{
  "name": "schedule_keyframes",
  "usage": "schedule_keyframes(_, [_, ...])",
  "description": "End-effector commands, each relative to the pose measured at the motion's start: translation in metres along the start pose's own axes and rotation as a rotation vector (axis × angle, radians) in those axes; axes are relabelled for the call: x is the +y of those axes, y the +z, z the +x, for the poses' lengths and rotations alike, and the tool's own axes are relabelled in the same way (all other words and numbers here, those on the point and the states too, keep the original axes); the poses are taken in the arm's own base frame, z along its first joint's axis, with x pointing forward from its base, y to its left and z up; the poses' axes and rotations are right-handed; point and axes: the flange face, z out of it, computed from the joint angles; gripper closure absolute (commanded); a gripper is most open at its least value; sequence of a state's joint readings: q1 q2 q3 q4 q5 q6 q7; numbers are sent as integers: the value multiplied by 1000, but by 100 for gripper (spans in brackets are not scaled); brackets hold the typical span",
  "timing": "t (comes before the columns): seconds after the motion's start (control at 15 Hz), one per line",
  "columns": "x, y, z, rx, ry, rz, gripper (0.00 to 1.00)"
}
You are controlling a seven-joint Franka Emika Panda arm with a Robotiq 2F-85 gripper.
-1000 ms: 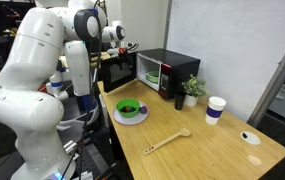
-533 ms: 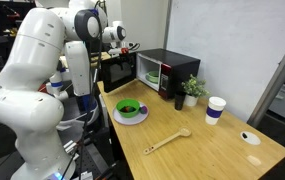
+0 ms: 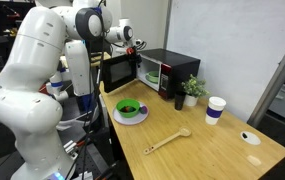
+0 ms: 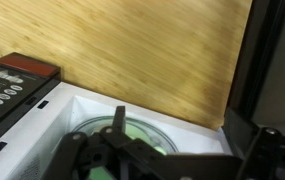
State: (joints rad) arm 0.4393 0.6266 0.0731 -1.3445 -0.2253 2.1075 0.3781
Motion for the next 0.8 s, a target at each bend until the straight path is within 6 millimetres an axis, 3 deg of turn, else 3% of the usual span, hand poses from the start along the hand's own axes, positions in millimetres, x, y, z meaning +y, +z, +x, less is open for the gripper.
schedule_keyframes(0.0, [27,-5,-3,63,184,69,0])
schedule_keyframes(0.27, [32,-3,-12,67,420,112,0])
schedule_keyframes(0.53, [29,4,-30,44,585,131,0])
schedule_keyframes(0.73, [38,13,-40,62,680,155,0])
